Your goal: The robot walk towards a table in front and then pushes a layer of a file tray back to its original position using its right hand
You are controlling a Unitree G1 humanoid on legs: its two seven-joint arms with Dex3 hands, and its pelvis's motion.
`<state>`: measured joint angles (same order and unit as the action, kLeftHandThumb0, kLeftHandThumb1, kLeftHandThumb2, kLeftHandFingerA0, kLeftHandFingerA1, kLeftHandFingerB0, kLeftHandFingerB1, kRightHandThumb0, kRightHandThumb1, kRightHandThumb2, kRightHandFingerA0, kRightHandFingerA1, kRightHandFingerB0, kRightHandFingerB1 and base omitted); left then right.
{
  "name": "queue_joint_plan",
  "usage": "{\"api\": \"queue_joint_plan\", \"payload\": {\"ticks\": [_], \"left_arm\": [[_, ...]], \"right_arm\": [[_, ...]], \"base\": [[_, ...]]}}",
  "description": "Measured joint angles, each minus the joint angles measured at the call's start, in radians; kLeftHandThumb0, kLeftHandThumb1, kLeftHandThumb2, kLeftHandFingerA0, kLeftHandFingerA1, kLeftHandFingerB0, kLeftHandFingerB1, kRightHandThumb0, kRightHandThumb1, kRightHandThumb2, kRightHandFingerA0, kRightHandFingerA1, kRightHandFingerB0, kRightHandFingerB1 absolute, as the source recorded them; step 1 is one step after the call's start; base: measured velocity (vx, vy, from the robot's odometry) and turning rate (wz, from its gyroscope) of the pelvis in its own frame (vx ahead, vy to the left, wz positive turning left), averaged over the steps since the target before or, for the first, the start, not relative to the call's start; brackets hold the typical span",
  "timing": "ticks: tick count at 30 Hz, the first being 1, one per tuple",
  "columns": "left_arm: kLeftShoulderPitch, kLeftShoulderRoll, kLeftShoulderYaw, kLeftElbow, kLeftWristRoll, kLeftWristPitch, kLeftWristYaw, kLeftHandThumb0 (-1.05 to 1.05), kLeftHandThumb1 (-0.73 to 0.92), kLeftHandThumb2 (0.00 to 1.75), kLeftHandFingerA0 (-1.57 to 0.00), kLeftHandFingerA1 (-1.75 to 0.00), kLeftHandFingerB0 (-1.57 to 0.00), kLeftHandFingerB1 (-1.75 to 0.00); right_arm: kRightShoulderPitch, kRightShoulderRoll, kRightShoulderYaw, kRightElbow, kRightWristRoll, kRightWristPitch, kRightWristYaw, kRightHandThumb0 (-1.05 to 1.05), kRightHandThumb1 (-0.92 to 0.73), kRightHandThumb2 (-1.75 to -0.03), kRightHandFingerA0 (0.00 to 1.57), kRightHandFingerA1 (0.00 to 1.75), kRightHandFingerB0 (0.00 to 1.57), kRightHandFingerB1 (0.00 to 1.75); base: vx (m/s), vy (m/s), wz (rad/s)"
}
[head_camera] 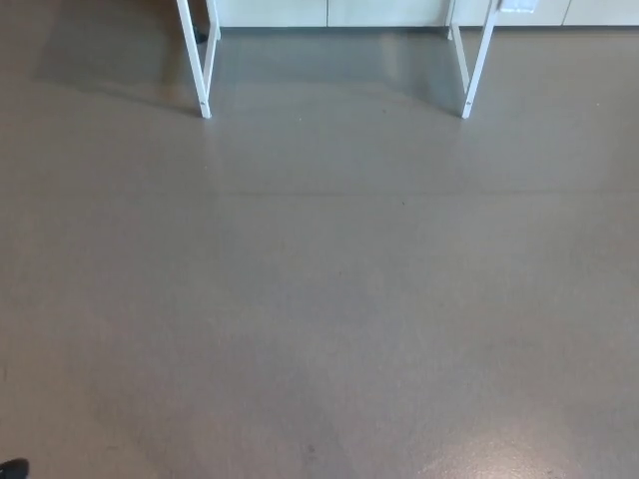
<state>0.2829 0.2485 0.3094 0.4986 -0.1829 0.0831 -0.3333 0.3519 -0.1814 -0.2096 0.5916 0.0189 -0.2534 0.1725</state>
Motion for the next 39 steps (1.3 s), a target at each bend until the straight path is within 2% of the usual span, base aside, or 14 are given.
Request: {"api": "queue_joint_plan", "payload": {"ticks": [1, 3, 5, 7, 8, 11, 13, 16, 18, 26, 35, 36, 38, 39], "left_arm": [[0.003, 0.0, 0.001, -0.001, -0.006, 0.003, -0.009, -0.16, 0.42, 0.85, -0.23, -0.52, -0.18, -0.49], [0.009, 0.001, 0.003, -0.002, -0.016, 0.005, -0.024, -0.16, 0.42, 0.85, -0.22, -0.52, -0.18, -0.49], [0.016, 0.005, 0.004, -0.001, -0.023, 0.01, -0.038, -0.16, 0.42, 0.86, -0.22, -0.52, -0.19, -0.49], [0.018, 0.011, 0.006, -0.005, -0.029, 0.016, -0.047, -0.14, 0.43, 0.86, -0.23, -0.52, -0.2, -0.5], [0.017, 0.014, 0.007, -0.006, -0.032, 0.016, -0.049, -0.14, 0.43, 0.86, -0.22, -0.52, -0.2, -0.5], [0.012, 0.015, 0.005, -0.015, -0.039, 0.017, -0.062, -0.15, 0.43, 0.86, -0.23, -0.52, -0.19, -0.5], [0.023, 0.014, 0.003, -0.012, -0.039, 0.018, -0.067, -0.25, 0.6, 0.61, -0.3, -0.4, -0.27, -0.37], [0.032, 0.016, -0.001, -0.01, -0.038, 0.018, -0.075, -0.17, 0.43, 0.86, -0.22, -0.52, -0.19, -0.5], [0.034, 0.017, -0.003, -0.008, -0.038, 0.018, -0.079, -0.16, 0.43, 0.86, -0.23, -0.52, -0.19, -0.5], [0.014, 0.036, 0.002, -0.006, -0.039, 0.025, -0.085, -0.18, 0.43, 0.86, -0.23, -0.52, -0.18, -0.49], [0.016, 0.036, -0.012, -0.019, -0.037, 0.026, -0.086, -0.19, 0.41, 0.84, -0.24, -0.52, -0.19, -0.49], [0.014, 0.033, -0.015, -0.021, -0.037, 0.027, -0.087, -0.18, 0.4, 0.83, -0.25, -0.53, -0.21, -0.5], [0.013, 0.027, -0.024, -0.023, -0.036, 0.026, -0.089, -0.18, 0.4, 0.83, -0.25, -0.53, -0.21, -0.5], [0.013, 0.027, -0.024, -0.023, -0.036, 0.026, -0.088, -0.19, 0.41, 0.84, -0.25, -0.53, -0.19, -0.49]], "right_arm": [[0.001, 0.0, 0.0, 0.005, 0.004, -0.011, 0.004, -0.02, -0.71, -1.03, 0.41, 0.61, 0.14, 0.49], [0.007, 0.0, 0.0, 0.008, 0.009, -0.025, 0.01, -0.03, -0.89, -0.65, 0.45, 0.48, 0.23, 0.39], [0.011, 0.001, 0.0, 0.009, 0.014, -0.038, 0.014, -0.02, -0.89, -0.65, 0.45, 0.49, 0.23, 0.39], [0.014, 0.003, 0.001, 0.013, 0.019, -0.051, 0.018, -0.02, -0.71, -1.03, 0.38, 0.6, 0.13, 0.49], [0.017, 0.005, 0.001, 0.013, 0.022, -0.054, 0.02, -0.02, -0.9, -0.65, 0.44, 0.48, 0.23, 0.39], [0.029, 0.004, -0.003, 0.012, 0.03, -0.061, 0.024, -0.02, -0.9, -0.65, 0.44, 0.48, 0.23, 0.39], [0.032, 0.004, -0.004, 0.013, 0.031, -0.066, 0.024, -0.03, -0.7, -1.03, 0.41, 0.61, 0.14, 0.49], [0.034, 0.003, -0.005, 0.019, 0.033, -0.075, 0.026, -0.02, -0.71, -1.03, 0.4, 0.61, 0.14, 0.49], [0.033, 0.002, -0.005, 0.019, 0.035, -0.078, 0.027, -0.02, -0.89, -0.65, 0.46, 0.49, 0.23, 0.39], [0.031, 0.019, 0.004, 0.025, 0.035, -0.084, 0.032, 0.0, -0.9, -0.64, 0.45, 0.51, 0.23, 0.4], [0.007, 0.014, 0.007, 0.047, 0.03, -0.098, 0.032, -0.02, -0.89, -0.65, 0.46, 0.51, 0.24, 0.4], [0.004, 0.013, 0.009, 0.047, 0.029, -0.101, 0.033, -0.01, -0.7, -1.02, 0.43, 0.63, 0.15, 0.5], [-0.001, -0.004, 0.005, 0.051, 0.028, -0.106, 0.029, -0.01, -0.7, -1.02, 0.43, 0.63, 0.15, 0.5], [-0.003, -0.01, 0.005, 0.052, 0.027, -0.108, 0.027, 0.0, -0.89, -0.64, 0.46, 0.5, 0.23, 0.39]], "base": [[0.0, 0.0, 0.0], [0.0, 0.0, 0.0], [0.15, 0.014, -0.07], [0.19, 0.073, 0.23], [0.18, 0.054, 0.1], [0.16, 0.051, 0.25], [0.0, 0.108, -0.04], [0.04, 0.205, -0.11], [0.14, 0.329, -0.52], [0.16, 0.285, 0.0], [0.21, -0.135, 0.12], [0.24, -0.454, 0.39], [0.22, -0.315, 0.43], [0.22, -0.125, 0.06]]}}
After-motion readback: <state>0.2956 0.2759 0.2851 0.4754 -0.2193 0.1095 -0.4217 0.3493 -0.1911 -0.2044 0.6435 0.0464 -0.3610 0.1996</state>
